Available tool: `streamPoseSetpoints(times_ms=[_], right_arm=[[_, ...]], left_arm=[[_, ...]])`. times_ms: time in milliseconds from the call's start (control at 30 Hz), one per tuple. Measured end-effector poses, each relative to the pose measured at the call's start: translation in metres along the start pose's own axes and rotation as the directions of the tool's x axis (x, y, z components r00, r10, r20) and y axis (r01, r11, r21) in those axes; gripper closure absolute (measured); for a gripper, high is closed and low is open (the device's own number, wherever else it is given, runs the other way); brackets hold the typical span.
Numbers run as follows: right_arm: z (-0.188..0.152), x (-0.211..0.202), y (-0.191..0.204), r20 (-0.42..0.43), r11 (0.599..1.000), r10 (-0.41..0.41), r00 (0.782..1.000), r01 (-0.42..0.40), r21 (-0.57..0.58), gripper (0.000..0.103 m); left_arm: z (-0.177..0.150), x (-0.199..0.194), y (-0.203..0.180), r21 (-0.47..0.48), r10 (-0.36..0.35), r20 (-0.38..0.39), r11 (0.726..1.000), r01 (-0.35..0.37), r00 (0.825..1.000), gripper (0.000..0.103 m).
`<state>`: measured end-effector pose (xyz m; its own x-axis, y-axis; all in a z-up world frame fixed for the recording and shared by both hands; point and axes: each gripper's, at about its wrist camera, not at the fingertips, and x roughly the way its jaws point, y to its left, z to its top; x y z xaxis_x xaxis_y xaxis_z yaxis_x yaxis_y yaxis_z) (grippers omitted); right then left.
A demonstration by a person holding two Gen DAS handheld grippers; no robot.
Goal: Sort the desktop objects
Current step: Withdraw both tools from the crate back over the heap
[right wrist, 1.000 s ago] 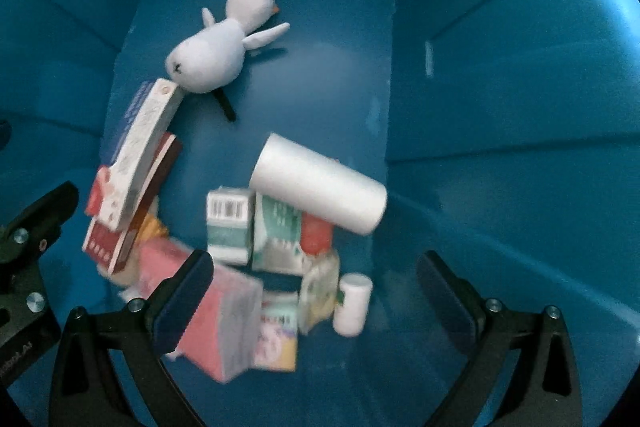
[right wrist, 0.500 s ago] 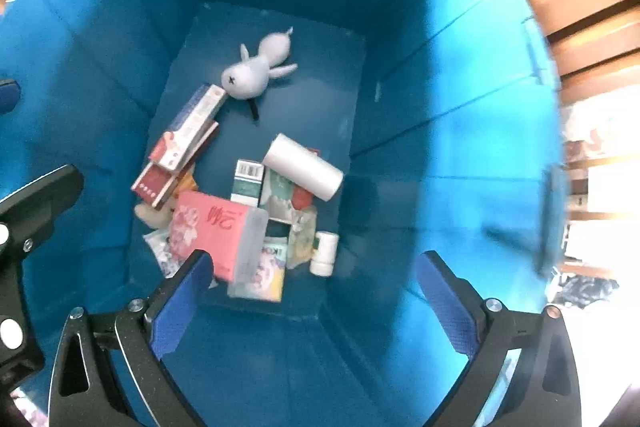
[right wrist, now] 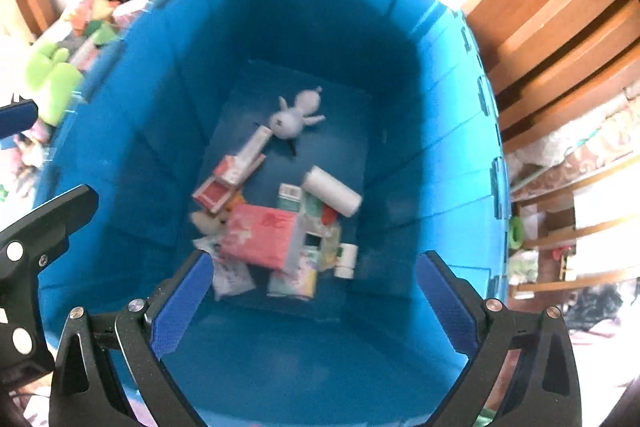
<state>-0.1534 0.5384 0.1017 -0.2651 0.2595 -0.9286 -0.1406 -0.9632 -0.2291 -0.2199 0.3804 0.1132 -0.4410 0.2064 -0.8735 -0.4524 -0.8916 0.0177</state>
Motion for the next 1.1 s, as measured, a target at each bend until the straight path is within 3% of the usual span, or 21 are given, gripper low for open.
streamPoseSetpoints(times_ms=[167, 367, 533, 700, 933, 1033, 1100], right_arm=[[0.004, -0.023, 0.039, 0.053, 0.997, 0.024, 0.998, -0.02, -0.069, 0.0], [0.017, -0.041, 0.098, 0.115, 0.986, 0.106, 0.988, -0.089, -0.143, 0.0], [0.023, -0.047, 0.154, 0.149, 0.963, 0.213, 0.966, -0.181, -0.199, 0.0], [0.024, -0.046, 0.204, 0.165, 0.944, 0.255, 0.953, -0.208, -0.256, 0.0], [0.013, -0.03, 0.265, 0.126, 0.901, 0.348, 0.929, -0.294, -0.319, 0.0], [0.006, -0.013, 0.283, 0.096, 0.887, 0.392, 0.915, -0.348, -0.304, 0.0], [0.0, -0.002, 0.289, 0.077, 0.882, 0.407, 0.91, -0.37, -0.292, 0.0]], left_arm=[[-0.024, -0.025, 0.042, -0.048, 0.09, 0.068, 0.995, -0.087, 0.994, 0.024], [-0.063, -0.039, 0.116, -0.145, 0.135, 0.066, 0.982, -0.124, 0.989, 0.024], [-0.107, -0.047, 0.178, -0.234, 0.202, 0.085, 0.956, -0.177, 0.976, 0.024], [-0.152, -0.046, 0.231, -0.291, 0.254, 0.077, 0.931, -0.222, 0.964, 0.024], [-0.213, -0.026, 0.287, -0.343, 0.247, 0.055, 0.915, -0.214, 0.967, 0.024], [-0.239, -0.009, 0.311, -0.365, 0.206, 0.039, 0.914, -0.178, 0.978, 0.024], [-0.259, 0.003, 0.328, -0.405, 0.193, 0.024, 0.899, -0.167, 0.981, 0.024]])
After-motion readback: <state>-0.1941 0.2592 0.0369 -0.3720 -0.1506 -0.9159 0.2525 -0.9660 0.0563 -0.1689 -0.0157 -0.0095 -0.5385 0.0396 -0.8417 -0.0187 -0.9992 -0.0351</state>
